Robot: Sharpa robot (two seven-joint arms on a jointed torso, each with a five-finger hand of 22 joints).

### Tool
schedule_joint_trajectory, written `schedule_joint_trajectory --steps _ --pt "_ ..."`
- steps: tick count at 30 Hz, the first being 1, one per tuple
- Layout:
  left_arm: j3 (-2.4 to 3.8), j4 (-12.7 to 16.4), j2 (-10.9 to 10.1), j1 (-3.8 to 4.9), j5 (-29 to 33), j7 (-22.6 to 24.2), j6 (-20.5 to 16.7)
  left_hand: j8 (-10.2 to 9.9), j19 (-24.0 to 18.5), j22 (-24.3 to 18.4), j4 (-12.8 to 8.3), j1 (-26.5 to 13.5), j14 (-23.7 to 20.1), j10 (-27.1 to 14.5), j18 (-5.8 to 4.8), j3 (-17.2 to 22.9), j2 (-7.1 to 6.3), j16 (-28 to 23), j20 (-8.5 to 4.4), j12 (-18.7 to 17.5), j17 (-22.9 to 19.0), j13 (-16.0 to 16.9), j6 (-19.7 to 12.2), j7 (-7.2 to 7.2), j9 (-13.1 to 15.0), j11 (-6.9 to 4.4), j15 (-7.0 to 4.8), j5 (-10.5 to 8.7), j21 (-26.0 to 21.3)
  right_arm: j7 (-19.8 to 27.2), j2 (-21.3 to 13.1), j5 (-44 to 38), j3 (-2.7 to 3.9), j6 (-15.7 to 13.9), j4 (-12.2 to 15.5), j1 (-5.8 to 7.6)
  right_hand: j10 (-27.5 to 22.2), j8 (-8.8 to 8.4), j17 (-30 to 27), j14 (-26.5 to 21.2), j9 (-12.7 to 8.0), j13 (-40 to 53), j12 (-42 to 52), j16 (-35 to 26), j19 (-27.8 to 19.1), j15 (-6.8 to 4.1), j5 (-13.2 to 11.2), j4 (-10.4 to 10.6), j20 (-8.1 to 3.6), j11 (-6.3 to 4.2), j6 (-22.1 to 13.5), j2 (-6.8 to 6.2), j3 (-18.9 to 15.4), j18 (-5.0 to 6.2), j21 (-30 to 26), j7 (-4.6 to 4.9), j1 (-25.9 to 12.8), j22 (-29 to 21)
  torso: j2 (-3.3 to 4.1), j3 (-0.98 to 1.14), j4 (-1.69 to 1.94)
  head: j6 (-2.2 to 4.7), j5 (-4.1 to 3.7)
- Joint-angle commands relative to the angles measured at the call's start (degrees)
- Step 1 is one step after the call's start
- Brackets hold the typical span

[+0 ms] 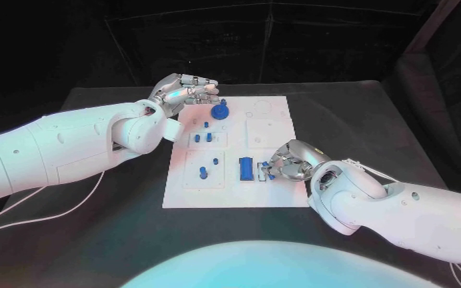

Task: Assemble the parts on the task board

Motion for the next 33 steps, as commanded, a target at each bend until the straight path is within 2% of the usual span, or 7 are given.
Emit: schedule_joint_trajectory --steps 1,15,21,24,28,29,33 --pt "0.04 0.2 0.0 0.08 0.1 0.0 1.0 -0.1 0.3 -0.2 0.3 -0.2 0.4 -0.4 0.33 0.0 0.36 -0.4 -0.06 0.1 -0.1 0.0 -0.5 0.07 0.0 0.11 -0.05 0.10 -0.3 -1.4 0.6 0.2 0.04 1.0 -0.6 0.12 0.7 0.16 12.0 5.2 0.0 -3.8 0.1 0.2 0.9 -0.15 0.3 0.3 -0.42 -0.66 0.5 0.04 0.0 -0.81 0.2 -0.09 -0.4 0.7 -0.04 0.01 0.05 -0.04 0.08" --pt "0.05 0.3 0.1 0.09 0.1 -0.3 1.5 -0.1 0.3 -0.2 0.3 -0.2 0.4 -0.5 0.33 0.0 0.33 -0.4 -0.05 0.1 -0.1 0.0 -0.6 0.10 0.0 0.14 -0.03 0.10 -0.3 -2.3 3.1 0.1 0.06 2.8 -2.7 0.14 0.7 0.17 11.9 5.2 0.1 -3.7 0.1 0.1 0.9 -0.24 0.6 0.2 -0.50 -0.74 0.4 -0.27 0.5 -0.81 0.1 -0.16 -0.2 0.7 -0.08 0.01 -0.01 -0.09 0.26" --pt "0.05 0.3 0.1 0.10 0.1 -0.4 1.6 -0.1 0.3 -0.3 0.2 -0.1 0.4 -0.6 0.33 0.0 0.41 -0.4 -0.05 0.1 -0.1 0.0 -0.6 0.10 0.0 0.14 -0.03 0.11 -0.3 -2.8 3.4 0.1 0.06 3.8 -3.0 0.14 0.9 0.28 11.9 5.2 0.4 -3.6 0.2 0.1 0.9 -0.15 -0.7 1.7 -0.48 -0.62 0.6 -0.46 0.3 -0.82 0.1 -0.04 -2.0 0.7 -0.08 0.00 -0.09 -0.05 0.31" --pt "0.05 0.3 0.1 0.10 0.1 -0.4 1.6 -0.1 0.3 -0.3 0.2 -0.1 0.4 -0.6 0.33 0.0 0.43 -0.5 -0.05 0.1 -0.1 0.0 -0.6 0.10 0.0 0.14 -0.03 0.11 -0.3 -2.9 3.5 0.1 0.06 4.0 -3.0 0.14 0.9 0.70 11.9 5.1 0.8 -3.6 0.2 0.1 0.9 -0.10 -1.6 3.3 -0.42 -0.59 1.2 -0.78 -0.6 -0.83 0.1 -0.07 -4.1 0.8 -0.08 0.02 -0.09 -0.04 0.36" --pt "0.05 0.3 0.1 0.10 0.1 -0.4 1.7 -0.1 0.3 -0.3 0.2 -0.1 0.4 -0.6 0.33 0.0 0.43 -0.5 -0.05 0.1 -0.1 0.0 -0.6 0.10 0.0 0.14 -0.03 0.11 -0.3 -2.9 3.6 0.1 0.06 4.1 -2.9 0.14 1.2 1.28 12.0 5.2 1.3 -3.3 0.5 0.2 0.9 -0.15 -4.7 5.2 -0.41 -0.66 1.6 -0.75 -1.9 -0.83 0.1 -0.18 -6.3 0.8 -0.07 0.04 -0.08 -0.08 0.33" --pt "0.05 0.3 0.1 0.10 0.1 -0.5 1.7 -0.1 0.3 -0.3 0.2 -0.1 0.4 -0.6 0.33 0.0 0.43 -0.5 -0.05 0.1 -0.1 0.0 -0.6 0.10 0.0 0.14 -0.03 0.11 -0.3 -2.9 3.6 0.1 0.06 4.2 -2.9 0.14 1.4 1.56 12.0 5.2 1.5 -3.1 0.8 0.2 1.0 -0.17 -7.1 6.1 -0.44 -0.71 1.7 -0.64 -2.5 -0.85 0.1 -0.24 -7.1 0.9 -0.03 0.04 -0.08 -0.10 0.36" --pt "0.05 0.3 0.1 0.10 0.1 -0.5 1.7 -0.1 0.3 -0.3 0.2 -0.1 0.4 -0.6 0.33 0.0 0.43 -0.5 -0.05 0.1 -0.1 0.0 -0.6 0.10 0.0 0.14 -0.03 0.11 -0.3 -2.9 3.7 0.1 0.06 4.2 -2.8 0.14 1.6 2.19 12.0 5.2 2.2 -2.8 1.1 0.2 1.0 -0.28 -10.9 7.6 -0.53 -0.81 1.7 -0.36 -3.8 -0.85 0.2 -0.37 -8.0 1.0 -0.07 0.01 -0.07 -0.19 0.36"
